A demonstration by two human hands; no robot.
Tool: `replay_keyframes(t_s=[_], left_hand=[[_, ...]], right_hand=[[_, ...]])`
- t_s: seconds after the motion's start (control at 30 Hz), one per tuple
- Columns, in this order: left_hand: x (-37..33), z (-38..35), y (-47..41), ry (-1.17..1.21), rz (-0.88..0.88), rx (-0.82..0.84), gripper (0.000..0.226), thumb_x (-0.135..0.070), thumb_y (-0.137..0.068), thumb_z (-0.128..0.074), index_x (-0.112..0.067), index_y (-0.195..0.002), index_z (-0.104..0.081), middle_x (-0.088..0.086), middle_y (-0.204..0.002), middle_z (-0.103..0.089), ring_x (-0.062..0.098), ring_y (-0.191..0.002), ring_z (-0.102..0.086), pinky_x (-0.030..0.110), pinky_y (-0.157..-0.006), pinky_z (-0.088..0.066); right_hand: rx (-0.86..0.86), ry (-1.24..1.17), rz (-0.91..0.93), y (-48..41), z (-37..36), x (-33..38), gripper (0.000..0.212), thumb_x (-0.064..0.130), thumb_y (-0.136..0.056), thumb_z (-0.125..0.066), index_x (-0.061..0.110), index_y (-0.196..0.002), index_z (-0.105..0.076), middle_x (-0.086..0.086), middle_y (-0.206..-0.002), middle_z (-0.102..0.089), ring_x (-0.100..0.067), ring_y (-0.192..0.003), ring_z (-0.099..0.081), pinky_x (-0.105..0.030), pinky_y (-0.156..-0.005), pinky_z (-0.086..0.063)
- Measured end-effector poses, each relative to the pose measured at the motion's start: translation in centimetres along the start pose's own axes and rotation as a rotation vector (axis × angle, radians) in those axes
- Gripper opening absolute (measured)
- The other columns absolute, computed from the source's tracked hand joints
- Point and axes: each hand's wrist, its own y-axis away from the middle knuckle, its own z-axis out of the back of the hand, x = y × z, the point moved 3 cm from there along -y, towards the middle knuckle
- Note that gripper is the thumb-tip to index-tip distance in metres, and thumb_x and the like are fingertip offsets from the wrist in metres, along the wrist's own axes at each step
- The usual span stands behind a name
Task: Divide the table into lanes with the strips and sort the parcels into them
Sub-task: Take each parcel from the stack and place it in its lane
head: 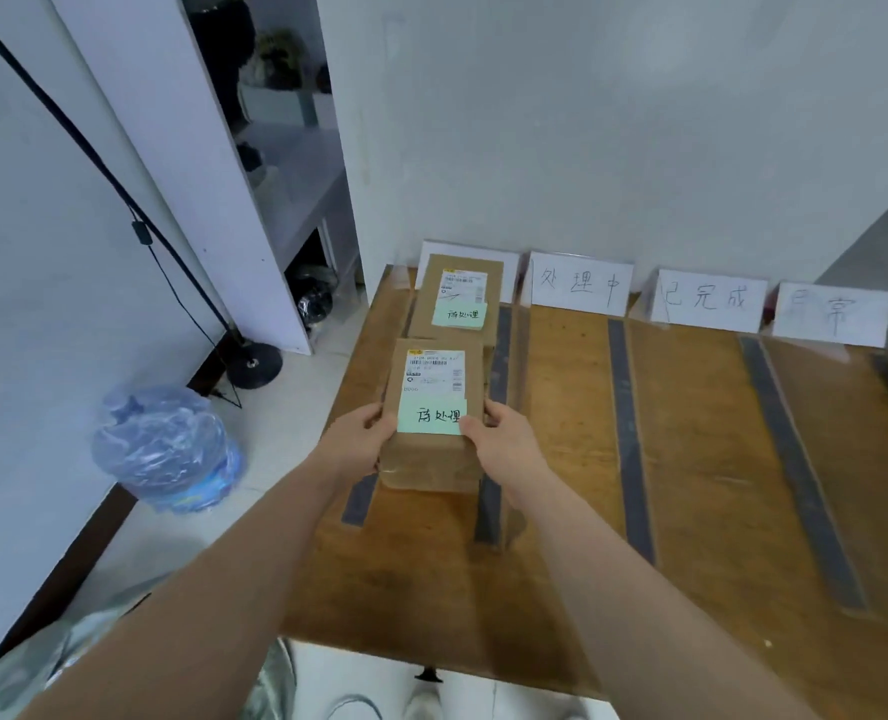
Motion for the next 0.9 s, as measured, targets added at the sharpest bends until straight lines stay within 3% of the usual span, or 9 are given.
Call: replay_keyframes(t_s=[0.2, 0.37, 0.43, 0.77, 0.9], left_hand=[[1.9, -0.8, -1.9, -0.067, -0.035, 0.019, 0.034, -0.021, -0.103, -0.048, -0.018, -0.137, -0.051, 0.000, -0.124, -0.065, 0.018, -0.107, -0.063, 0.037, -0.091, -0.056], [3.0, -1.3, -2.9, -0.118, -0.050, 0.024, 0.040, -0.021, -0.104, -0.046, -0.020, -0.144, -0.044, -0.001, -0.129, -0.062, 0.014, -0.111, -0.058, 0.017, -0.073, -0.053], [3.1, -1.3, -3.3, -0.130, -0.058, 0.019, 0.039, -0.021, -0.104, -0.046, -0.022, -0.143, -0.045, -0.004, -0.128, -0.063, 0.013, -0.109, -0.059, 0.014, -0.066, -0.051], [4.1, -1.4, -5.0, -0.204, -0.053, -0.014, 0.043, -0.023, -0.104, -0.045, -0.022, -0.147, -0.040, -0.001, -0.137, -0.059, 0.016, -0.117, -0.058, 0.019, -0.077, -0.053], [2.7, -1.3, -4.7, -0.329, -0.026, -0.081, 0.052, -0.027, -0.105, -0.043, -0.014, -0.154, -0.028, 0.005, -0.148, -0.047, 0.020, -0.121, -0.054, 0.020, -0.079, -0.047]], right_hand=[[-0.052, -0.030, -0.081, -1.1, -1.0, -2.3, 0.040, 0.020, -0.098, -0.055, 0.024, -0.137, -0.051, 0.004, -0.127, -0.062, -0.010, -0.102, -0.057, -0.018, -0.067, -0.049], [-0.085, -0.067, -0.112, -2.0, -1.6, -3.7, 0.039, 0.017, -0.097, -0.056, 0.027, -0.134, -0.054, 0.005, -0.124, -0.064, -0.012, -0.107, -0.057, -0.026, -0.082, -0.051], [-0.089, -0.078, -0.110, -2.3, -1.8, -3.9, 0.040, 0.015, -0.097, -0.056, 0.026, -0.135, -0.053, 0.006, -0.124, -0.064, -0.012, -0.107, -0.057, -0.025, -0.082, -0.051], [-0.111, -0.017, -0.103, -2.8, -2.4, -4.0, 0.044, 0.016, -0.098, -0.053, 0.025, -0.141, -0.046, 0.003, -0.129, -0.061, -0.013, -0.113, -0.056, -0.016, -0.068, -0.050], [-0.134, 0.139, -0.050, -2.2, -2.1, -2.7, 0.039, 0.021, -0.100, -0.051, 0.021, -0.139, -0.045, 0.003, -0.132, -0.059, -0.011, -0.108, -0.057, -0.022, -0.076, -0.056]])
